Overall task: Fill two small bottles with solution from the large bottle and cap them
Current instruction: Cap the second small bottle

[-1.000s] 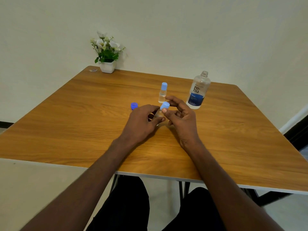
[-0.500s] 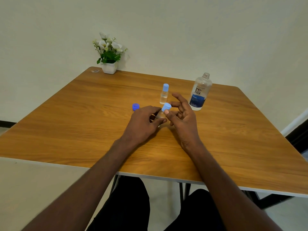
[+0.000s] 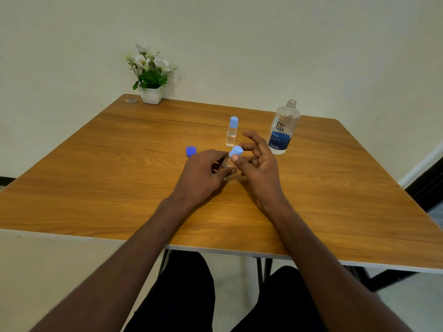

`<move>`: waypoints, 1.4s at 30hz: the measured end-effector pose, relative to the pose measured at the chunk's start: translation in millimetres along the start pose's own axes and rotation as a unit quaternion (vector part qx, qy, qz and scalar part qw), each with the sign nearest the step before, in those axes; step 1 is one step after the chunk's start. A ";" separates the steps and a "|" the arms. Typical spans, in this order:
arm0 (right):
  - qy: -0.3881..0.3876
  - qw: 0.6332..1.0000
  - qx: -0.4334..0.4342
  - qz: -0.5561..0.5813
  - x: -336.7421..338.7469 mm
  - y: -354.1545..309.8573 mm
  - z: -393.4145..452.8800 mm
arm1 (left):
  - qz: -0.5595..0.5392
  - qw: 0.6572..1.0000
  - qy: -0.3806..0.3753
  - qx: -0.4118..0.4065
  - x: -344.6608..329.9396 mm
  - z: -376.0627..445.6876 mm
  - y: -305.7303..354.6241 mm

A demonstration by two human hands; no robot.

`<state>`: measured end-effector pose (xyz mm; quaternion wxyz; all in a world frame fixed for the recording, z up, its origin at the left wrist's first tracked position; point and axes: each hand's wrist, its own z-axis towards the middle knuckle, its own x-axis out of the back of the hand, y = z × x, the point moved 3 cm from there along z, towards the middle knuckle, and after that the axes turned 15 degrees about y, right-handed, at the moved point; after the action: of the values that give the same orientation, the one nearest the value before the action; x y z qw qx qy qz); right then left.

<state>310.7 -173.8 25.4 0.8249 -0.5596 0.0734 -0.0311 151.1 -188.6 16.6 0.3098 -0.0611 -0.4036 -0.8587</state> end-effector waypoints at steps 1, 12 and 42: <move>0.004 1.000 -0.002 -0.004 -0.2 -0.2 0.0 | 0.002 1.000 -0.002 -0.002 -0.1 -0.3 0.1; 0.002 1.000 0.006 -0.006 -0.1 -0.4 0.4 | 0.001 1.000 0.002 0.004 1.1 -0.4 1.1; -0.031 0.998 0.037 -0.050 -0.8 3.5 -0.4 | -0.042 0.997 -0.019 0.056 2.6 1.3 -0.2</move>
<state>309.7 -172.7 22.1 0.8442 -0.5326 0.0184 -0.0579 148.8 -188.8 18.3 0.2690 -0.0428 -0.4593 -0.8455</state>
